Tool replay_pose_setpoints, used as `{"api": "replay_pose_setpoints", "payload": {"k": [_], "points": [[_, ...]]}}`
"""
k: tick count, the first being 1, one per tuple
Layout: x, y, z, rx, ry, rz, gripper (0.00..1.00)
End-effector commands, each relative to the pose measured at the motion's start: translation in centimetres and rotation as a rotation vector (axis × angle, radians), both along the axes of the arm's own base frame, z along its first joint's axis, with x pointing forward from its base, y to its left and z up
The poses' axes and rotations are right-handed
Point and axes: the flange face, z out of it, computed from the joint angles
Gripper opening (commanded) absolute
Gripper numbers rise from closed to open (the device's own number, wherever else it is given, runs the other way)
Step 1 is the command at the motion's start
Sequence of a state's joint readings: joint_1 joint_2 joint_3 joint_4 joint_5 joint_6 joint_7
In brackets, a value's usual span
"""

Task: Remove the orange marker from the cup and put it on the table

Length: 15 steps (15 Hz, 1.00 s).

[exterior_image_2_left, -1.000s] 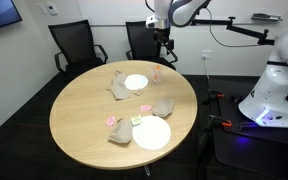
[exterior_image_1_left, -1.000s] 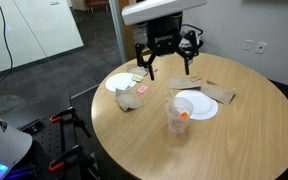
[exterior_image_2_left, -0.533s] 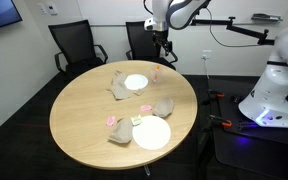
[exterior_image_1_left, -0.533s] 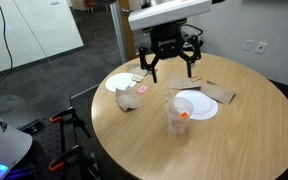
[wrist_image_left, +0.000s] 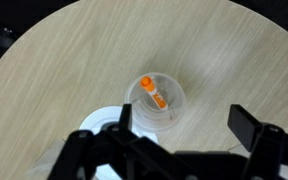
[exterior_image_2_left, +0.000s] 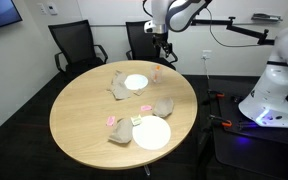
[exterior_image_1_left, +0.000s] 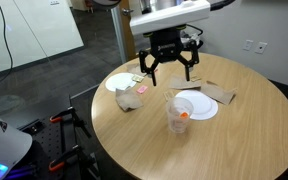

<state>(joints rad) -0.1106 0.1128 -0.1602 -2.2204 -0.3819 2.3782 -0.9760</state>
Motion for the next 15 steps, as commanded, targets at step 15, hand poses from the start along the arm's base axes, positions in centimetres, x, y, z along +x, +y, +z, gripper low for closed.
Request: {"api": "replay_pose_setpoints", "payload": {"k": [15], "points": [[4.5,-0.6,-6.1,-0.071,0.093,0.107,0.47]]}}
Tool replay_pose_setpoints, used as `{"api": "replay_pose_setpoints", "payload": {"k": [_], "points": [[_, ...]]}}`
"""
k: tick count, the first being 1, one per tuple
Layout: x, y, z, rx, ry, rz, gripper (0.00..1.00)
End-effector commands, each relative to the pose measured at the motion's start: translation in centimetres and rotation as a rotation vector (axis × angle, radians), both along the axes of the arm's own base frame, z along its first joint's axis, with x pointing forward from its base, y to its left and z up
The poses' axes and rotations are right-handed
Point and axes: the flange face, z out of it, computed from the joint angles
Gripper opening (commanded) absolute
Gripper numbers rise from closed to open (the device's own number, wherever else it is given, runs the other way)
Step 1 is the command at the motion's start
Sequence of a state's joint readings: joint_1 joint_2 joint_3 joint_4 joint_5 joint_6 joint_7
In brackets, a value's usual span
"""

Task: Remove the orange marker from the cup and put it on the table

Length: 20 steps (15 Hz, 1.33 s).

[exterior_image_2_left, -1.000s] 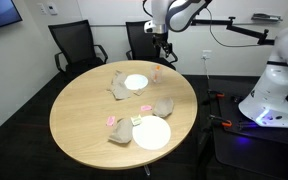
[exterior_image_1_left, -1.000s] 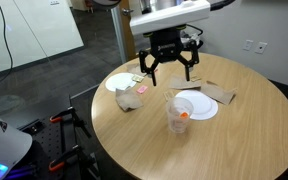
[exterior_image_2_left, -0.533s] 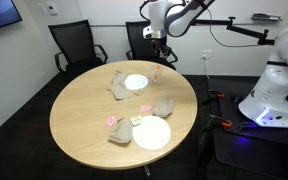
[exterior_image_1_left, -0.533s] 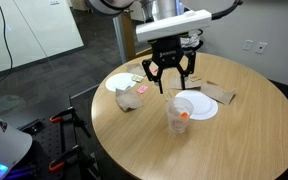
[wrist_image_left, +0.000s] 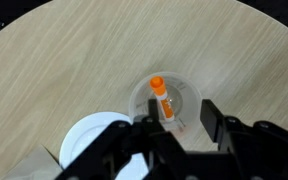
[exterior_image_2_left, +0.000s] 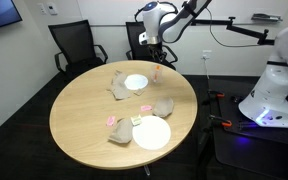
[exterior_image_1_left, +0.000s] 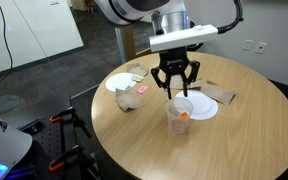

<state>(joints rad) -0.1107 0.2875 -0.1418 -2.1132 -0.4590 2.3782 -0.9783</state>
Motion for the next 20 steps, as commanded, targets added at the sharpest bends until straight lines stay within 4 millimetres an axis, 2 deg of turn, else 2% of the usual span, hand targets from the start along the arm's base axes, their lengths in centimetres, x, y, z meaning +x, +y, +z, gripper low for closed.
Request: {"api": "replay_pose_setpoints", "payload": {"k": [1,12,20], "points": [[1.7,-0.9,-1.4,-0.017,0.013,0.028,0.44],[3.7,-1.3,-5.0,-0.019,0.051,0.039,0.41],[3.1,-1.8,-6.2,-0.021,0.079,0.038,0.40]]}}
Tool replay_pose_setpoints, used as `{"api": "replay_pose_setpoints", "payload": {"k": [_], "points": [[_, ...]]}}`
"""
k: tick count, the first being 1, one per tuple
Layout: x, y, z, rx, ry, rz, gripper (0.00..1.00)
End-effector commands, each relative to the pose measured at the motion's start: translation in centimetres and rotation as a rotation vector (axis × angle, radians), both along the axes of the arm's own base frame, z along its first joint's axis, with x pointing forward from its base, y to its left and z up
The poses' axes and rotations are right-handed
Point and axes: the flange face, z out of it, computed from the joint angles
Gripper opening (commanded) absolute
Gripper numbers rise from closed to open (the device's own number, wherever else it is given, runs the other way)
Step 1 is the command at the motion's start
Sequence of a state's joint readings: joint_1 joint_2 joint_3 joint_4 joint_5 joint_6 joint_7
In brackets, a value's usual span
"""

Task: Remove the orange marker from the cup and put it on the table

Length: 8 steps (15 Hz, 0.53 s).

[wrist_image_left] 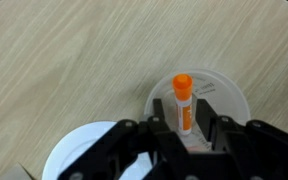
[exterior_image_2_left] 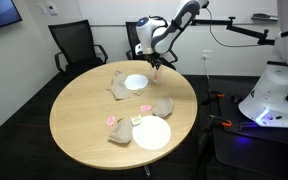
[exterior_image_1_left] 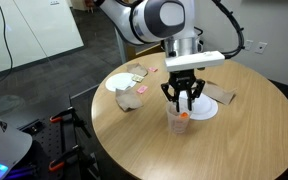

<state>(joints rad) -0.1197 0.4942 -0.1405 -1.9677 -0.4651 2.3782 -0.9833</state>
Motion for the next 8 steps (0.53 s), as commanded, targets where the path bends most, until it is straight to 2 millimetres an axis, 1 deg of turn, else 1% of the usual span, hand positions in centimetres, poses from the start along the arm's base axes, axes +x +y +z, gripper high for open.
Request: {"api": "replay_pose_setpoints", "payload": {"k": [1,4,8], "points": [[-0.05,-0.70,0.08,-0.006,0.015,0.030,0.40],[-0.29,-0.97,0.00,-0.007,0.022,0.035,0.38],[-0.56,-1.24,-0.24,-0.008,0.031,0.037,0.28]]}}
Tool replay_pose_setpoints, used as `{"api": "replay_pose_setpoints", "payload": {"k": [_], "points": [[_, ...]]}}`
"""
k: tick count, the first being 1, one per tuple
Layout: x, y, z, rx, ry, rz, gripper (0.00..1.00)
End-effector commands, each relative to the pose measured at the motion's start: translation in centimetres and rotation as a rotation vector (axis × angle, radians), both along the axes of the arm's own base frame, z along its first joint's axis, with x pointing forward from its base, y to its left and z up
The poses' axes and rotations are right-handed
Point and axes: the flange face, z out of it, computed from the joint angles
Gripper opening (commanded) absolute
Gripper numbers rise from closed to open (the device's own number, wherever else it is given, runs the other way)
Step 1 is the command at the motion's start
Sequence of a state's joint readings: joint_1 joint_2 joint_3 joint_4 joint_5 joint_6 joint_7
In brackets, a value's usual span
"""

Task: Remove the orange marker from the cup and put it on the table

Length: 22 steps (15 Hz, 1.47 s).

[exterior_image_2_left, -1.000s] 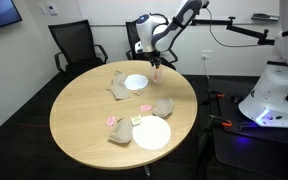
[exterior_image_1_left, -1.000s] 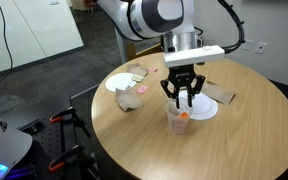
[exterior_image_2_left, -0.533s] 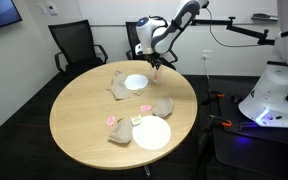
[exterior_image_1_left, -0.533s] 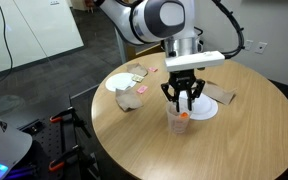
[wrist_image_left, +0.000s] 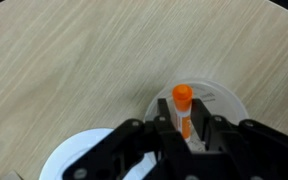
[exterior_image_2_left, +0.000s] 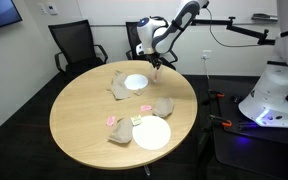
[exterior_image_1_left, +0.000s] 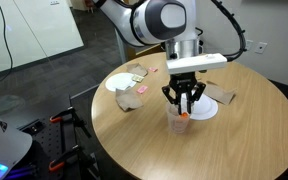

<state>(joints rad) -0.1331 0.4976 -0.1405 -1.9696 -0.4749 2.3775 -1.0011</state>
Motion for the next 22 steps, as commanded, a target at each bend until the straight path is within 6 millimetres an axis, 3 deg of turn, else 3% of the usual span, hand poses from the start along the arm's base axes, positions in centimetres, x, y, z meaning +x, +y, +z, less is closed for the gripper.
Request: {"api": "replay_pose_setpoints", "payload": {"k": [1,3,4,5,7,9,14,22], "points": [[-0.3,-0.5,-0.1,-0.006,0.021,0.027,0.31],[-0.5,-0.6,-0.2,-0.009,0.027,0.030,0.33],[-0.6,-0.7,-0.3,-0.010,0.029,0.032,0.26],[-0.7,-0.7,-0.3,-0.012,0.030,0.032,0.09],[-0.9,-0.6,-0.2,-0.015,0.033,0.036,0.00],[-1.0,-0.3,0.3,-0.019,0.034,0.039,0.05],[-1.7,0.5,2.1,-0.032,0.028,0.066,0.05],[-3.3,2.3,8.3,-0.024,-0.046,0.103,0.05]]}}
